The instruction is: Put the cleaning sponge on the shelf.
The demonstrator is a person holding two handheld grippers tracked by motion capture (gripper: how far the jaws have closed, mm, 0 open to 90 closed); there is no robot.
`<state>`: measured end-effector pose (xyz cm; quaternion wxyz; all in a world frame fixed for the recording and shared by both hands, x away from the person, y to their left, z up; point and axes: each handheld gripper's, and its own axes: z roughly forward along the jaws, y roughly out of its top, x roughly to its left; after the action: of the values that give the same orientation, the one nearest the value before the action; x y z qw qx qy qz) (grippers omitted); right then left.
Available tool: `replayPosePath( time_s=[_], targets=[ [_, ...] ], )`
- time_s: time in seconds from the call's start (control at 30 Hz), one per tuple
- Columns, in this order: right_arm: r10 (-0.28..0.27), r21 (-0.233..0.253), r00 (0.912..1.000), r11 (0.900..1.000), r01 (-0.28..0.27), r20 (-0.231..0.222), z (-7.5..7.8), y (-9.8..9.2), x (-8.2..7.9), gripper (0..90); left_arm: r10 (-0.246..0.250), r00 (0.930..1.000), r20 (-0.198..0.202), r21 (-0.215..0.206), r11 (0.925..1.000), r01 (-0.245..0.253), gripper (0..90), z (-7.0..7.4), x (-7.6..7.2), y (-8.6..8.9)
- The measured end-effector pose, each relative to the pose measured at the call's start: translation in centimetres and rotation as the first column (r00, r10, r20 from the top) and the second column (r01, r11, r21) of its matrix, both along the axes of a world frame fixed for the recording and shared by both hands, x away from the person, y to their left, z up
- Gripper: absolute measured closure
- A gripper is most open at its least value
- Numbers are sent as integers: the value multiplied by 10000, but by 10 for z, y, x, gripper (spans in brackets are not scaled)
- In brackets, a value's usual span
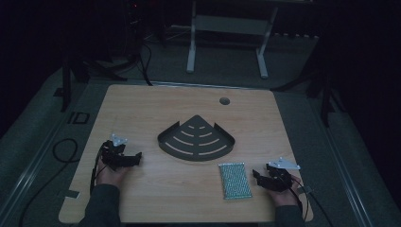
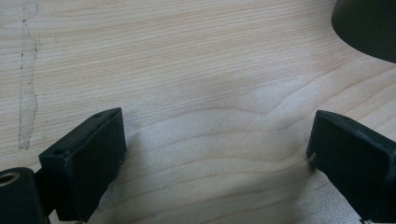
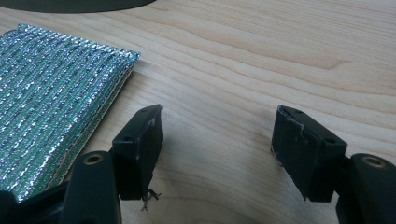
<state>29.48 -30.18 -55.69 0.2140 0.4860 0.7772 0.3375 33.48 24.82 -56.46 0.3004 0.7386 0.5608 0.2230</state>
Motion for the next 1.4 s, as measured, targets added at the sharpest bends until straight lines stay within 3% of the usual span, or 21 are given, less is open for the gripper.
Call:
replayPosePath(
  time_s=[0.13, 0.27, 0.33, 0.47, 0.5, 0.53, 0.67, 0.9, 1.03, 1.27, 1.4],
  targets=[
    [-222, -69, 9997, 9997, 222, -104, 1, 3, -1, 343, -9, 10000, 0, 6, 10000, 9, 48, 0, 0, 0],
    [-191, -154, 9998, 9997, 193, 87, 6, 7, -6, 368, -9, 10000, 0, 5, 10000, 9, 48, 0, 0, 0],
    [218, 28, 9996, 9998, -219, 180, 13, 12, -9, 434, -15, 10000, -4, 10, 10000, 15, 48, 0, 0, 0],
    [700, -219, 9970, 9974, -693, 344, 24, 22, -14, 633, -7, 10000, -3, 4, 10000, 7, 48, 0, 0, 0],
    [700, -219, 9970, 9974, -693, 344, 24, 22, -14, 633, -7, 10000, -3, 4, 10000, 7, 48, 0, 0, 0],
    [1029, -139, 9935, 9947, -1023, 479, 31, 27, -19, 731, -16, 10000, -9, 13, 10000, 16, 48, 0, 0, 0],
    [1481, -113, 9871, 9890, -1477, 609, 41, 38, -28, 892, -15, 10000, -8, 13, 10000, 15, 48, 0, 0, 0],
    [2145, -294, 9761, 9765, -2136, 350, 40, 53, -45, 897, -6, 10000, -5, 5, 10000, 6, 48, 0, 0, 0],
    [2410, -136, 9704, 9705, -2408, 158, 35, 62, -52, 894, -3, 10000, -5, 5, 10000, 3, 48, 0, 0, 0],
    [2593, -150, 9655, 9656, -2597, -248, 27, 71, -50, 881, -1, 10000, -6, 4, 10000, 1, 48, 0, 0, 0],
    [2495, -85, 9671, 9681, -2502, -500, 22, 67, -47, 885, 0, 10000, -5, 3, 10000, 0, 48, 0, 0, 0]
  ],
)
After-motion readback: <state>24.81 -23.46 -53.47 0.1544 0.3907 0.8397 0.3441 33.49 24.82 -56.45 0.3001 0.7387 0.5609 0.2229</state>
